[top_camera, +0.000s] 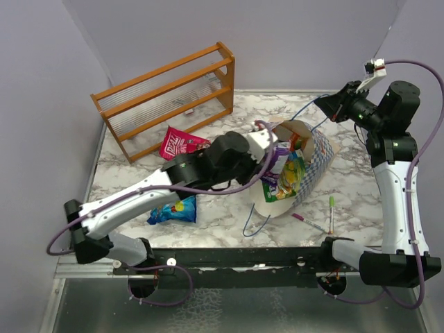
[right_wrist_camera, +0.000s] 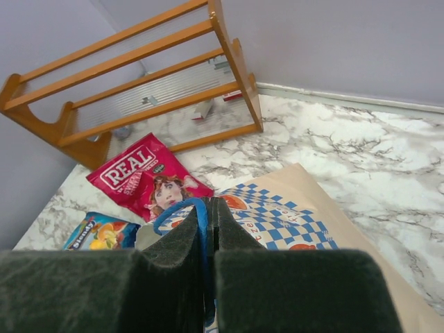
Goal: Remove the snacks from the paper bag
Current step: Take out the snack from the paper bag, then place the snack at the center of the board.
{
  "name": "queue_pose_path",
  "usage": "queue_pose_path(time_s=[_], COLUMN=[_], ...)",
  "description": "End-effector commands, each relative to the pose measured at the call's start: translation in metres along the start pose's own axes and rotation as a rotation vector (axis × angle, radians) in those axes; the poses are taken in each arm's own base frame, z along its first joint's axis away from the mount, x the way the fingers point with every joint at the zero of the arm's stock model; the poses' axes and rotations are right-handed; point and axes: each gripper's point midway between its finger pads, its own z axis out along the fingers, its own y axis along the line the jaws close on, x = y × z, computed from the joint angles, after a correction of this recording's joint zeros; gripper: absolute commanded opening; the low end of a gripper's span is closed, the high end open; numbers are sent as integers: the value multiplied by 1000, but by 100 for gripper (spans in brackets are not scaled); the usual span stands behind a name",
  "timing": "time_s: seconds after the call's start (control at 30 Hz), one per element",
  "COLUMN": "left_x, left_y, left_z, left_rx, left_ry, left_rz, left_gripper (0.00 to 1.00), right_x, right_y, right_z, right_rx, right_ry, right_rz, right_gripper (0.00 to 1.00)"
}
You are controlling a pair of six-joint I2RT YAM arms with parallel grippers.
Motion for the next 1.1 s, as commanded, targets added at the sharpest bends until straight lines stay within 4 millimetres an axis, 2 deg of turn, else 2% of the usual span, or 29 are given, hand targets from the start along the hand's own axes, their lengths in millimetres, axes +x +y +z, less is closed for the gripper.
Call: queue_pose_path(time_s=[0.0,0.2,0.33,0.43,0.53,0.73,0.9,0.97,1.07], left_x=[23,45,63,93,112,146,184,200,212], left_y=[1,29,67,95,117,169,220,230,232], left_z=[-55,-105,-120,-116,-106,-74,-62,-51,-34], left_rx=[32,-90,-316,-505,-599,-538,-612,-580,-498], left_ry=[1,-53,-33,48,106,138,195,229,272], left_rz=[-66,-167,-224,-234,-266,-485,-616,-664,-709], left_gripper=[0,0,0,0,0,0,0,0,0], right_x=[-18,-11,-10,-11,-10,-8,-11,-11,-9], right_y=[-3,1,3,3,1,4,3,4,3], right_z=[-9,-9,-9,-11,-10,-9,-9,-8,-7], right_rx=[56,32,21,25,36,12,17,10,6], right_ry=[-47,-37,-35,-38,-32,-27,-32,-30,-25], right_rz=[-59,-45,-41,-55,-56,-50,-55,-55,-51], right_gripper=[1,1,1,1,1,1,1,1,1])
